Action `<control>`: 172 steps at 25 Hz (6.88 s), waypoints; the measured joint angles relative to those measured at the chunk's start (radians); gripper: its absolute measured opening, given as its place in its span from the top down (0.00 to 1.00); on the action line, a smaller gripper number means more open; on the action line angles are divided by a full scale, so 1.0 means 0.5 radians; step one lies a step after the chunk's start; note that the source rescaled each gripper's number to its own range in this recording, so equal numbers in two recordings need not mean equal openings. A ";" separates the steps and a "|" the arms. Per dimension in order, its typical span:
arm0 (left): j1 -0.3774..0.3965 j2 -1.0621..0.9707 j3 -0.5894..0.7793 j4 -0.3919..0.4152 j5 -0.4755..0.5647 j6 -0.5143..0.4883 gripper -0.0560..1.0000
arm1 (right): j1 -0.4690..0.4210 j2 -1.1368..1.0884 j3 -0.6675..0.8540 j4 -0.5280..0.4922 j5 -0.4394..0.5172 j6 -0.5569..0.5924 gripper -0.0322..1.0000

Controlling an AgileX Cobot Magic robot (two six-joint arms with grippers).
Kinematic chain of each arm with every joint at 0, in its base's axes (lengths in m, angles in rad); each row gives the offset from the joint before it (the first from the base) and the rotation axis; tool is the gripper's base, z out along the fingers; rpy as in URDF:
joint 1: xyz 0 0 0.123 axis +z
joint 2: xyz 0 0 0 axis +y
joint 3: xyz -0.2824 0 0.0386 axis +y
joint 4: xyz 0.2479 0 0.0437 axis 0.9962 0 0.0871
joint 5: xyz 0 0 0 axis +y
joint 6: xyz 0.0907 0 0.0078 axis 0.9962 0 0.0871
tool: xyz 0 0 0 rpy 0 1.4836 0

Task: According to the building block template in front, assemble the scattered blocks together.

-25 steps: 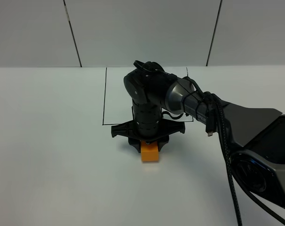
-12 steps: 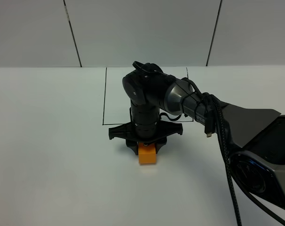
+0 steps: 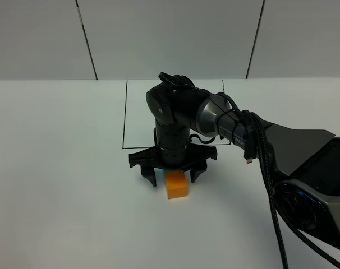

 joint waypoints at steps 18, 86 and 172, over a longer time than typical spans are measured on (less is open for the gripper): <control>0.000 0.000 0.000 0.000 0.000 0.000 0.32 | -0.005 -0.130 0.000 -0.110 -0.028 -0.098 0.00; 0.000 0.000 0.000 0.000 0.000 0.000 0.32 | -1.233 -3.066 2.579 -0.375 -0.661 -0.859 0.05; 0.000 0.000 0.000 0.001 0.000 0.000 0.32 | -1.356 -4.849 3.113 -0.146 -0.281 -1.194 0.29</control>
